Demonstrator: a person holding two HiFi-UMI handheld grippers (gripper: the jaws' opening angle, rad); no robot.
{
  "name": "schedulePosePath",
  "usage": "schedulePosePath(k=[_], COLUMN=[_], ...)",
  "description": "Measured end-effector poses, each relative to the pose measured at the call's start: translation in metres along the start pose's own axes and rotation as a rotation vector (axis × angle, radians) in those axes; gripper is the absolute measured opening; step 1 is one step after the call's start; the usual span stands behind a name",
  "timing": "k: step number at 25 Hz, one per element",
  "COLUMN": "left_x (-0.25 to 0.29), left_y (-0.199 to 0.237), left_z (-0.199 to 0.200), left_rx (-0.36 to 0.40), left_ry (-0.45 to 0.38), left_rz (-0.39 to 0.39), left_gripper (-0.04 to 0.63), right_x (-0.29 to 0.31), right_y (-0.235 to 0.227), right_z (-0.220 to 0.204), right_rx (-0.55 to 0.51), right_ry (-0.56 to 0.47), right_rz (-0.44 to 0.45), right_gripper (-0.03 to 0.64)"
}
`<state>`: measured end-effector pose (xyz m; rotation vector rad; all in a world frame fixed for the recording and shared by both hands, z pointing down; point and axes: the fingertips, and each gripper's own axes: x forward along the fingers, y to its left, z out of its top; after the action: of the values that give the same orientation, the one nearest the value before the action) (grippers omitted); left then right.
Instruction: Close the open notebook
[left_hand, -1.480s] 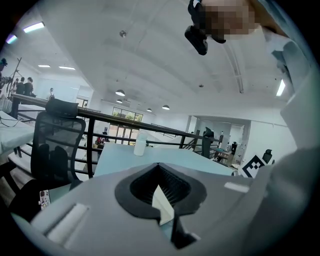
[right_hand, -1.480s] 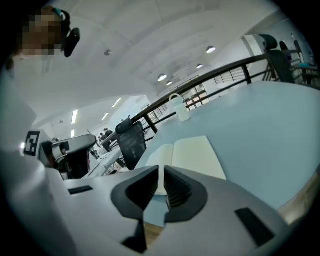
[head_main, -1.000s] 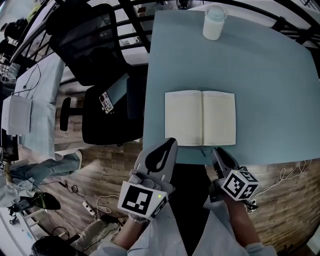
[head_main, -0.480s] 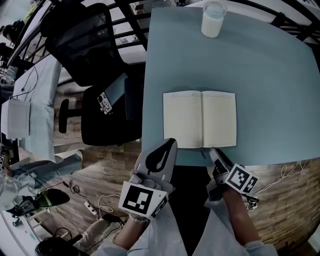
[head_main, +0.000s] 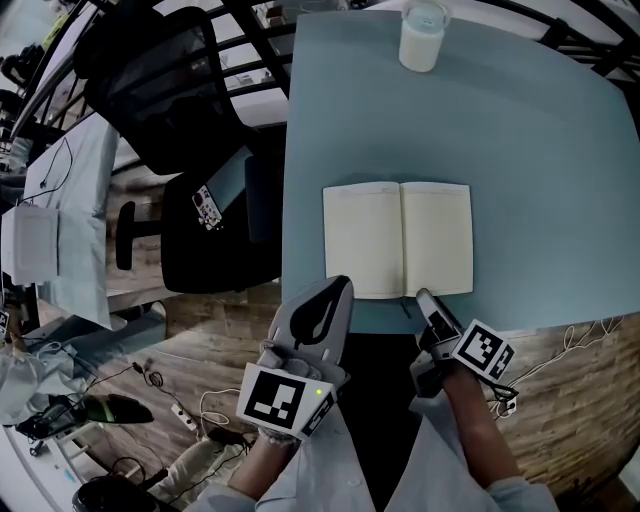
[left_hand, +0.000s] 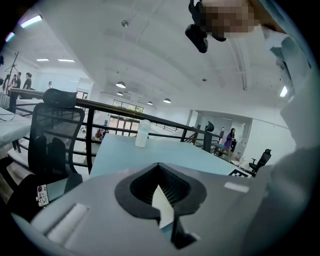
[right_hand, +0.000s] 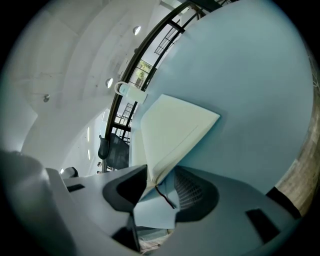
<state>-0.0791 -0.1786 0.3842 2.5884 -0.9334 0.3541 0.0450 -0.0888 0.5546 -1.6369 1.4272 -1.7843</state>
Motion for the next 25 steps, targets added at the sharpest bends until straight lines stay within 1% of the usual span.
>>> schedulePosePath(k=[3, 7, 9, 15, 18, 23, 25], left_x=[0.002, 0.003, 0.003, 0.005, 0.004, 0.004, 0.003], left_y=[-0.001, -0.001, -0.001, -0.003, -0.003, -0.003, -0.003], left_z=[0.0, -0.001, -0.003, -0.008, -0.008, -0.011, -0.011], left_rx=[-0.001, -0.001, -0.001, -0.003, -0.002, -0.002, -0.002], left_ry=[0.004, 0.01, 0.013, 0.024, 0.023, 0.027, 0.028], left_rz=[-0.003, -0.004, -0.003, -0.001, -0.002, -0.001, -0.001], left_gripper=[0.003, 0.003, 0.003, 0.003, 0.003, 0.003, 0.003], right_x=[-0.001, -0.003, -0.003, -0.008, -0.009, -0.01, -0.01], right_y=[-0.004, -0.01, -0.011, -0.008, -0.005, 0.004, 0.007], right_z=[0.001, 0.002, 0.002, 0.004, 0.004, 0.006, 0.006], right_rx=[-0.002, -0.004, -0.006, -0.057, -0.114, -0.279, -0.32], right_ry=[0.0, -0.016, -0.026, -0.056, -0.061, -0.079, -0.084], right_rz=[-0.014, -0.042, -0.047, -0.046, -0.054, -0.072, -0.076], right_gripper=[0.137, 0.054, 0.038, 0.026, 0.023, 0.021, 0.021])
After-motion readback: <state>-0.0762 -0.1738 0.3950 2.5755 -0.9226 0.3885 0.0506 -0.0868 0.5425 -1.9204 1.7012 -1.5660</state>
